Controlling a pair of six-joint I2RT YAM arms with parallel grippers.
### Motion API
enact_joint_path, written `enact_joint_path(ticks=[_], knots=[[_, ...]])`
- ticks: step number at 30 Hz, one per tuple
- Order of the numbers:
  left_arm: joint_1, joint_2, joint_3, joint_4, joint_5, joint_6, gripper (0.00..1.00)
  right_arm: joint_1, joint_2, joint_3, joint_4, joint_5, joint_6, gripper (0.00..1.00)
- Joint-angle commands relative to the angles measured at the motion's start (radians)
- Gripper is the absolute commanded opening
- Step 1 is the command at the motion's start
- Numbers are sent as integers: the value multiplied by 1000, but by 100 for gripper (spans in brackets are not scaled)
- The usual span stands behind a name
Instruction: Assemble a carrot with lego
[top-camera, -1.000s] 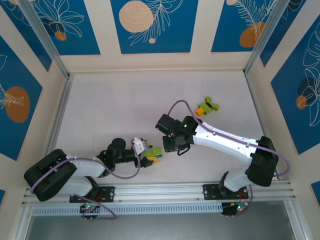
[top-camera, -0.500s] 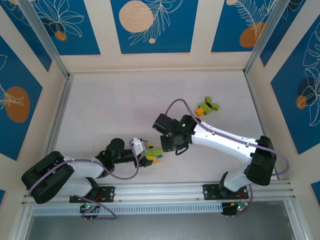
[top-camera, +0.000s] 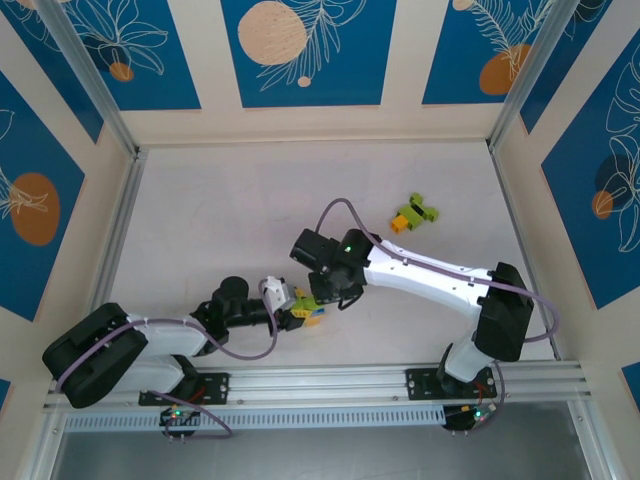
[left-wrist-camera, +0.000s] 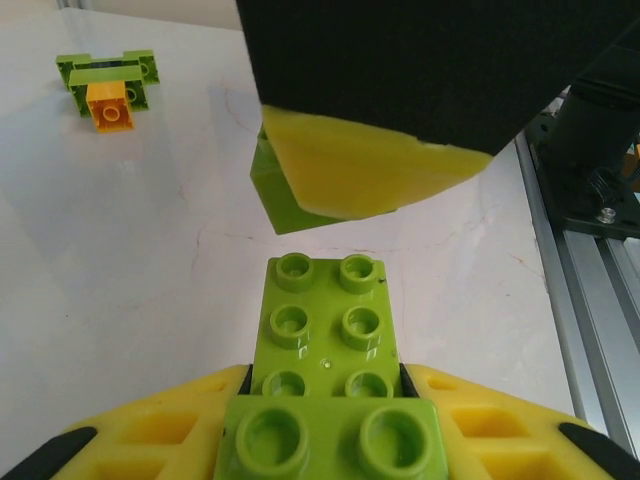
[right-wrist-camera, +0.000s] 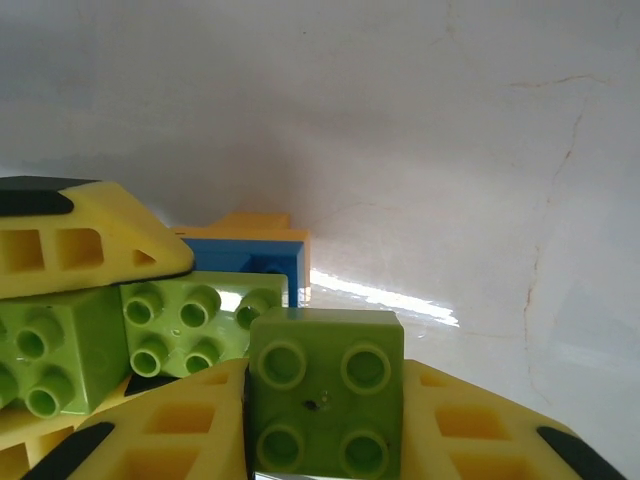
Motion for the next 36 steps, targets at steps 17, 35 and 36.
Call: enact_joint_path(ticks=[17, 35, 36], knots=[[10, 20, 11, 8, 34, 15, 37, 35, 13, -29, 41, 0, 37, 25], [10, 26, 19, -4, 33, 16, 35, 54, -16, -144, 87, -19, 76, 25], [10, 26, 19, -3, 32, 16, 35, 56, -17, -146, 87, -18, 75, 25]])
